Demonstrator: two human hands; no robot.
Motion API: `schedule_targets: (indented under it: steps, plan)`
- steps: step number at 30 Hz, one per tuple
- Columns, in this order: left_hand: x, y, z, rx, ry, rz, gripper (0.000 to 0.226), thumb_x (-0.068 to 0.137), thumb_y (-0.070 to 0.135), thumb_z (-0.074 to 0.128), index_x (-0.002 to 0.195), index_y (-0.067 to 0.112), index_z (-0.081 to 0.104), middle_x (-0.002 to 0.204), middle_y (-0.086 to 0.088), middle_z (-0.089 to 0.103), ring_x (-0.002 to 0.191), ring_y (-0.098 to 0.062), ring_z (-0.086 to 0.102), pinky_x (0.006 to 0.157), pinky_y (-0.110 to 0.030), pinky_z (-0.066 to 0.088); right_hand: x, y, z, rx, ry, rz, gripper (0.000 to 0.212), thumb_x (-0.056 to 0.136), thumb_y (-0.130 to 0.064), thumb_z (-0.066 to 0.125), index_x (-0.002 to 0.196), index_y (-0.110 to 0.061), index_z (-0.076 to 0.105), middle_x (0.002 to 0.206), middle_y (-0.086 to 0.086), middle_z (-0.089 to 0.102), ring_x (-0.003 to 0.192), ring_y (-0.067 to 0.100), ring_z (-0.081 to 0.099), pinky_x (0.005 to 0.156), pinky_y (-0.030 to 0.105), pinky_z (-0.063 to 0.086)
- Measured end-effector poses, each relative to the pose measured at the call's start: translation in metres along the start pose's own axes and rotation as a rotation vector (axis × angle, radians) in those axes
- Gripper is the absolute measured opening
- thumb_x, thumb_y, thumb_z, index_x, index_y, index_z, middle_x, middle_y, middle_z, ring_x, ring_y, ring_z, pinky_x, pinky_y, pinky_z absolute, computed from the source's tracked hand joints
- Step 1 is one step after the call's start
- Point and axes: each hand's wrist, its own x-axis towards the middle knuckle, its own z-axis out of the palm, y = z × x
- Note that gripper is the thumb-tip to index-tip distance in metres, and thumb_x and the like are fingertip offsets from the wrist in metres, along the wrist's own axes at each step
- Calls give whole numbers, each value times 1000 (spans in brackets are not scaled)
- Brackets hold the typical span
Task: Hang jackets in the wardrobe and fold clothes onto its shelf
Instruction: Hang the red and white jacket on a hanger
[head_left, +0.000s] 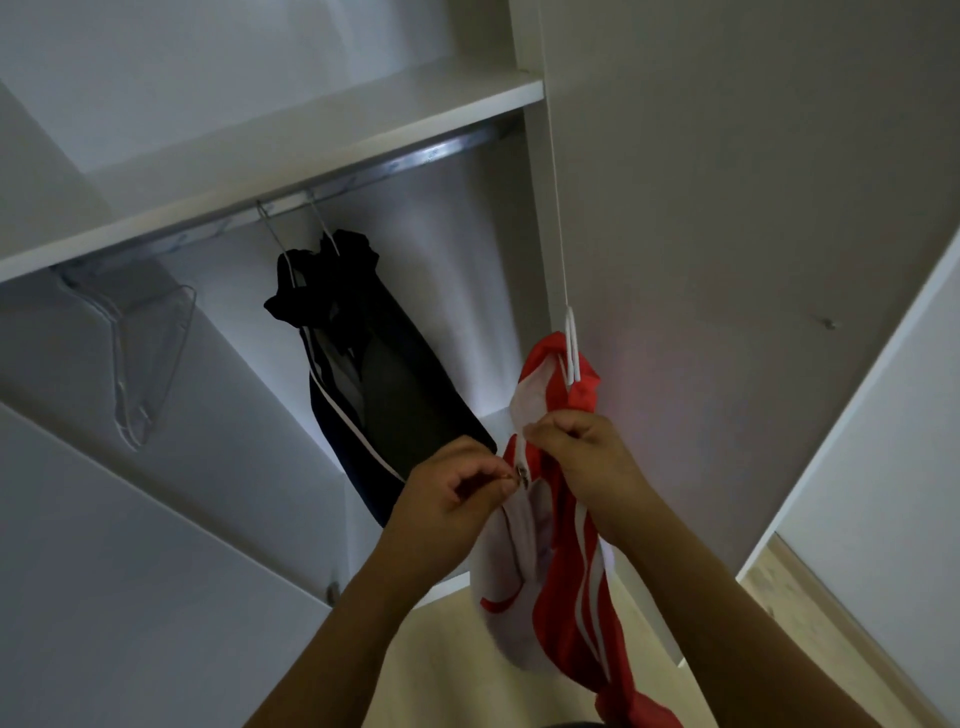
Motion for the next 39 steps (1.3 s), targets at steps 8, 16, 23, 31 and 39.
schedule_targets:
  steps: [8,16,23,31,39]
  plan:
    - [-5,0,-1,315,-26,283,22,92,28,55,97,19,73,92,10,63,84,1,57,76,-19,51,-4,-2,6,45,0,5,41,95,-18,57,55,-25,66,58,-2,57,63,18,56,72,35,48]
    - [-15,-4,7,215,90,301,22,93,27,56,99,16,74,94,7,66,87,7,54,78,-6,43,-7,-3,6,41,31,30,33,95,-17,56,64,-16,66,65,8,59,69,25,58,79,42,53]
    - [-12,-2,7,160,49,191,15,92,25,61,98,19,73,94,10,65,90,-3,59,82,-20,51,0,-7,3,44,-42,-59,44,96,-14,54,56,-28,67,59,-10,60,63,9,59,71,30,47]
    - [13,12,2,-305,-51,-321,24,91,31,62,115,27,61,108,7,66,104,-12,63,89,-27,53,5,-14,-3,87,-88,-145,27,95,-22,56,75,-20,73,77,5,70,75,18,68,72,24,53]
    - [30,20,0,-266,-57,-385,21,95,41,53,98,26,67,94,4,69,81,-6,67,73,-21,55,3,-9,-9,153,-79,-97,29,95,-23,57,70,-20,72,71,6,69,68,18,67,68,25,54]
